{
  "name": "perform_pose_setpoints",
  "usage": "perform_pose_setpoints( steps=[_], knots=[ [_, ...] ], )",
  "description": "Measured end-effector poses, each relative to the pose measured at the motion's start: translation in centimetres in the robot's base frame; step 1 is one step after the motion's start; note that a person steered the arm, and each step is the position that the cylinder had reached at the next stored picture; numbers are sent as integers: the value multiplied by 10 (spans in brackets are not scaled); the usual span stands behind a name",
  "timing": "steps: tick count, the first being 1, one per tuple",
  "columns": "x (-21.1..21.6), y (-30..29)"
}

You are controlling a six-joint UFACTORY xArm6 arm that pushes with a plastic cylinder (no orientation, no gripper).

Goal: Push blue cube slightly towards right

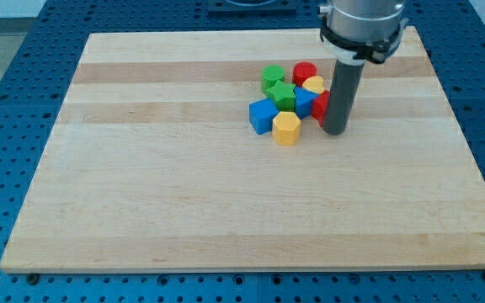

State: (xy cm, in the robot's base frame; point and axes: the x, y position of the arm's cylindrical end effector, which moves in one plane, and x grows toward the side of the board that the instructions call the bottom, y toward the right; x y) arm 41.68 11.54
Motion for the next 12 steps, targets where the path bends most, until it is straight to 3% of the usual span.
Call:
perform_pose_setpoints(
  steps=[3,5,9,11,12],
  knots=[
    [-10,0],
    [30,-8],
    [64,-175],
    [33,-225],
    [-4,-223]
  ],
)
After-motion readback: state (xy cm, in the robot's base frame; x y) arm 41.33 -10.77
